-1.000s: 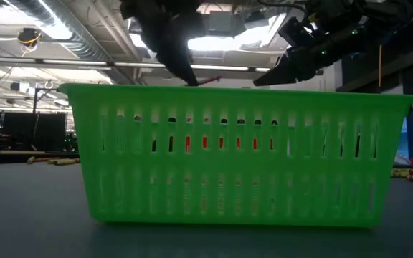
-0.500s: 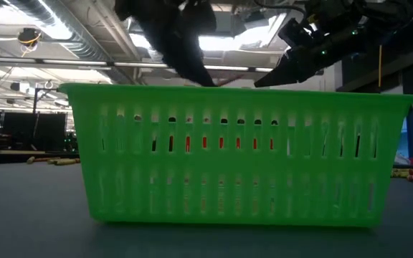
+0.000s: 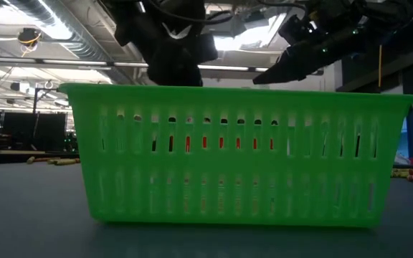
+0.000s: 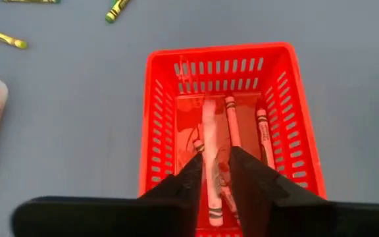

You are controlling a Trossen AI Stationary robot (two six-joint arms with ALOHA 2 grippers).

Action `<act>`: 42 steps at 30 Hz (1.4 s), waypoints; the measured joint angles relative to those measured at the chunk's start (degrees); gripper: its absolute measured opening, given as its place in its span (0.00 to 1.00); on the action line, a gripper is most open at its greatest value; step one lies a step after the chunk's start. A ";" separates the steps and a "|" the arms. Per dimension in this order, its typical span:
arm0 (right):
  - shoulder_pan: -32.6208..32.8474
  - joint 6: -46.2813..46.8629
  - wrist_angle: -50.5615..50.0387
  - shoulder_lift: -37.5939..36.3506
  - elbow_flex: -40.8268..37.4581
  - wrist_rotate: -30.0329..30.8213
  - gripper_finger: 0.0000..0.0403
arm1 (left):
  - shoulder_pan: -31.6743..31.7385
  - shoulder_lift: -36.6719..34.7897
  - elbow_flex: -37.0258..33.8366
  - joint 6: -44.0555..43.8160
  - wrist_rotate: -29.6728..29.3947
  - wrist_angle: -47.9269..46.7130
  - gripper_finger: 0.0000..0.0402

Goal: Sort crayons
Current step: Put the red crayon into the red bin

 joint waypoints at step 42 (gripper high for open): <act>43.59 55.21 -69.53 0.57 13.15 7.14 0.34 | -3.02 -16.22 -28.48 4.38 -1.80 54.53 0.25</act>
